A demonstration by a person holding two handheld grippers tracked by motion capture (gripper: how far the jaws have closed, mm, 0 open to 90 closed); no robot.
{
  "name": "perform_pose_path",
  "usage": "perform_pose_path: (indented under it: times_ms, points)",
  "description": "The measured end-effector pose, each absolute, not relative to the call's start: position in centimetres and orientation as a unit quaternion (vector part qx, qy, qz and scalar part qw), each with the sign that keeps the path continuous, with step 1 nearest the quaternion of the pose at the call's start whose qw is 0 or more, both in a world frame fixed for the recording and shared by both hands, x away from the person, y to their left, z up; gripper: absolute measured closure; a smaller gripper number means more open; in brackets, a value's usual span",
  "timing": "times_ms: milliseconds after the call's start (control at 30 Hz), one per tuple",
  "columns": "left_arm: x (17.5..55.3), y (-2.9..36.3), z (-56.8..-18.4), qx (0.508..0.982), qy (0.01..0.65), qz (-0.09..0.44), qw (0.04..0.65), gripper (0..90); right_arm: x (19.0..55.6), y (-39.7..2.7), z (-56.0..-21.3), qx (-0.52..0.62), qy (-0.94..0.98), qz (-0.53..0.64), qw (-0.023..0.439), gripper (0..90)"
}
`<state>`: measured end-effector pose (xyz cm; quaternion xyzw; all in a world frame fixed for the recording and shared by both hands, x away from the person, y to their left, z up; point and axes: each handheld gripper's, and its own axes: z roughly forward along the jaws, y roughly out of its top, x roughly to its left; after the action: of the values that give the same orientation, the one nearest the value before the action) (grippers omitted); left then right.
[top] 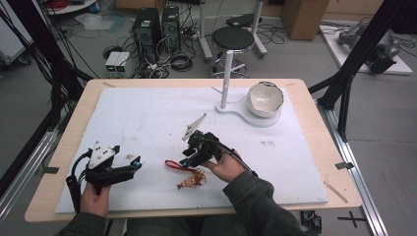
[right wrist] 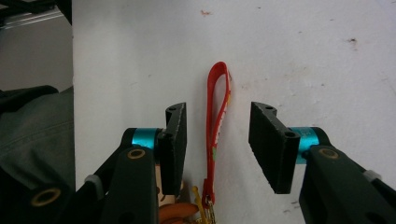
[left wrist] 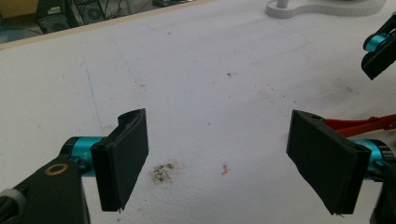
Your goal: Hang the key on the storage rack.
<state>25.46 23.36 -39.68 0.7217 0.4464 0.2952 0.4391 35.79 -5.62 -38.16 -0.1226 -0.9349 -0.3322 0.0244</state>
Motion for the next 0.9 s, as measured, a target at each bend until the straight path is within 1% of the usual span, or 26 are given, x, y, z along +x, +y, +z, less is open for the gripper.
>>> perform_pose_path:
  times_ms: [533, 733, 767, 900]
  points:
    - [25.5, 23.3, -39.7, 0.722, 0.446, 0.296, 0.439, 21.3, 35.8, -4.8, -39.6, -0.119, -0.948, -0.294, 0.036, 61.6]
    - [25.5, 23.3, -39.7, 0.721, 0.446, 0.296, 0.440, 21.3, 35.8, -4.6, -40.2, -0.118, -0.952, -0.281, 0.033, 64.4]
    - [25.5, 23.3, -39.7, 0.722, 0.445, 0.297, 0.439, 21.3, 35.8, -4.6, -40.4, -0.121, -0.951, -0.283, 0.037, 66.0]
    - [25.5, 23.3, -39.7, 0.722, 0.444, 0.297, 0.440, 21.3, 35.8, -4.7, -41.0, -0.125, -0.951, -0.280, 0.039, 67.5]
